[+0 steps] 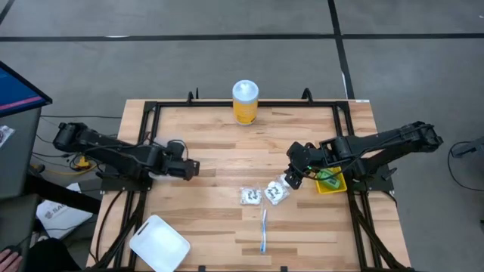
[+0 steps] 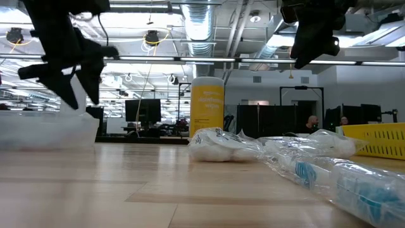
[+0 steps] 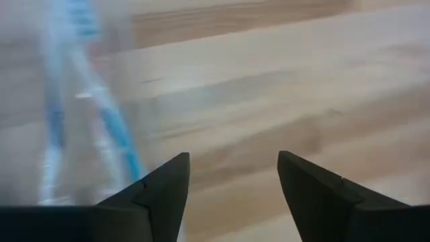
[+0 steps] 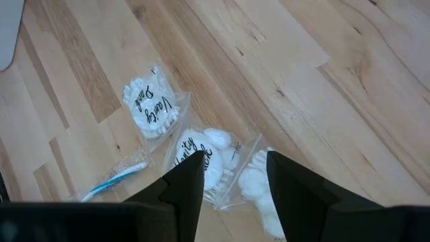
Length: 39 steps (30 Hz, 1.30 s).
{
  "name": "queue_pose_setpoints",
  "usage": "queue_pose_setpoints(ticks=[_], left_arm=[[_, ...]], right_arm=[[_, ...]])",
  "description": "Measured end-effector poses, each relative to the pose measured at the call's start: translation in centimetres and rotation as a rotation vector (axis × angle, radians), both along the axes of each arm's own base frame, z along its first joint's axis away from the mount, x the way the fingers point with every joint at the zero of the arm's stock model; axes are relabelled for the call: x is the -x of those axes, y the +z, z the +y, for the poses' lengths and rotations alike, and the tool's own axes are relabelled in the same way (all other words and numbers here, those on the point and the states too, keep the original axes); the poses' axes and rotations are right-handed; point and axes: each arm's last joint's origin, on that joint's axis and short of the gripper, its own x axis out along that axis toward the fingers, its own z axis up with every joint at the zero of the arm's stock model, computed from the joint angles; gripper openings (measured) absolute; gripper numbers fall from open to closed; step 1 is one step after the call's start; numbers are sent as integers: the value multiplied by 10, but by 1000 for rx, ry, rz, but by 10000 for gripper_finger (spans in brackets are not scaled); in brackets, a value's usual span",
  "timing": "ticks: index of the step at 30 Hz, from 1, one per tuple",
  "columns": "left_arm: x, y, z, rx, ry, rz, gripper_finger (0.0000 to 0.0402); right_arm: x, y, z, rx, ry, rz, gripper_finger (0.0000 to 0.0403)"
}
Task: Pick & Place Travel size toiletries
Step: Put the blue toothbrush into the transparent bin
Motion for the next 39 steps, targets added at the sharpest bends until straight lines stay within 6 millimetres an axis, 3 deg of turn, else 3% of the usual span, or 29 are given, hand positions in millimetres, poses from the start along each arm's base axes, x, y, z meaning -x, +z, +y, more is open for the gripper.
queue_pose_setpoints(ticks=[4,11,15,21,29,39], left_arm=[[-7,16,-13,-39,-167,-191,209],[-39,53,-45,-145,-562,-622,203],[-56,62,-63,-274,-721,-766,203],[-81,45,-91,-441,-969,-808,214],[-111,6,-113,-459,-1205,-778,251],[-180,-4,-139,-609,-1571,-792,251]], right_arm=[[0,0,0,0,0,-1,154],[-1,1,0,-3,-3,-12,154],[-3,2,1,-9,-3,-40,154],[-5,3,1,-12,-3,-58,154],[-5,3,1,-19,-13,-58,154],[-5,3,1,-31,-30,-59,154]])
